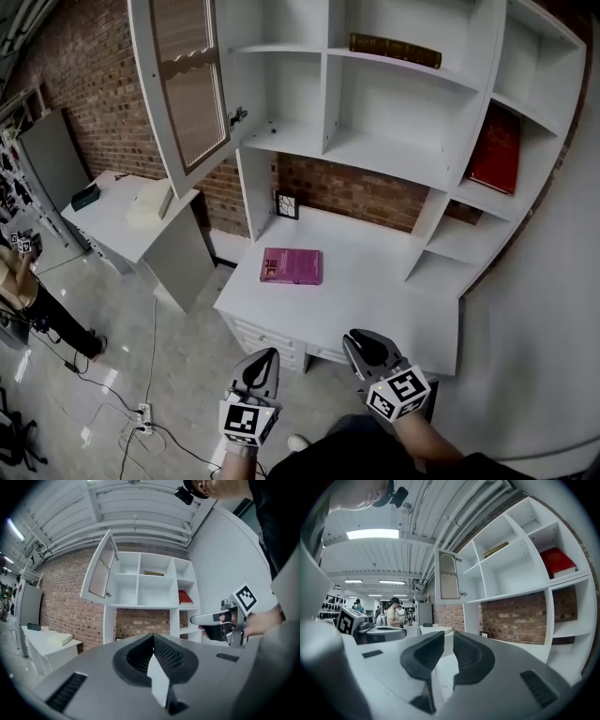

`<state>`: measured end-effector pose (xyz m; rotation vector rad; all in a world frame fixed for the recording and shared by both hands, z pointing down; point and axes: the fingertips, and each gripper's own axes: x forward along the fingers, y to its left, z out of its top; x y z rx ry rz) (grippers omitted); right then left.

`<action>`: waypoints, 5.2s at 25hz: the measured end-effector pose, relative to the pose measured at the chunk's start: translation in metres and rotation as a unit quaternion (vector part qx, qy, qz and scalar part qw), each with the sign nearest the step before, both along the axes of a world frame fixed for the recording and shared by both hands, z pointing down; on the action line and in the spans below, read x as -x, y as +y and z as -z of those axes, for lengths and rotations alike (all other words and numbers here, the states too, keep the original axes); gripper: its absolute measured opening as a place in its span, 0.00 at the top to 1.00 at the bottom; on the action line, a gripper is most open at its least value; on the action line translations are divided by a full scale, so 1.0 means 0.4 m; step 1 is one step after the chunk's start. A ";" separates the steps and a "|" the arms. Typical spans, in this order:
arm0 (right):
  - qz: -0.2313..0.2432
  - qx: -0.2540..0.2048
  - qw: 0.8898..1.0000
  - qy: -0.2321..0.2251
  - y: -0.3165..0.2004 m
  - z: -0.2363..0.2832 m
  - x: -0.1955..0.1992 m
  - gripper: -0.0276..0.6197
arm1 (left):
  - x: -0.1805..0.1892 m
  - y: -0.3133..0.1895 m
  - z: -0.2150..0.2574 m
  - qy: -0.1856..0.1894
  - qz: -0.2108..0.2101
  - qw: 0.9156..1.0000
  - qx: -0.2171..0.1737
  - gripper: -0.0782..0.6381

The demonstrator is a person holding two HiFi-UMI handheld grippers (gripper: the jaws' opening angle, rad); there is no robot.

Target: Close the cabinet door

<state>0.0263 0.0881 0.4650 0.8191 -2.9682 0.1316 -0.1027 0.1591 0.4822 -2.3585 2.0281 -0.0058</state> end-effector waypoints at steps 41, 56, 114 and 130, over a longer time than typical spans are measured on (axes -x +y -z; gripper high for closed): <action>0.087 -0.025 0.993 -0.071 -0.770 0.189 0.458 0.86 | 0.666 -0.567 0.259 -0.039 0.311 0.949 -0.037 0.76; 0.033 -0.027 0.997 -0.070 -0.756 0.192 0.567 0.86 | 0.867 -0.578 0.299 -0.042 0.300 0.951 -0.057 0.69; 0.000 -0.031 0.998 -0.052 -0.791 0.166 0.264 0.86 | 0.588 -0.628 0.341 -0.028 0.282 0.953 -0.104 0.79; -0.016 -0.014 0.998 -0.052 -0.838 0.118 0.151 0.86 | 0.422 -0.721 0.352 -0.048 0.245 0.963 -0.102 0.77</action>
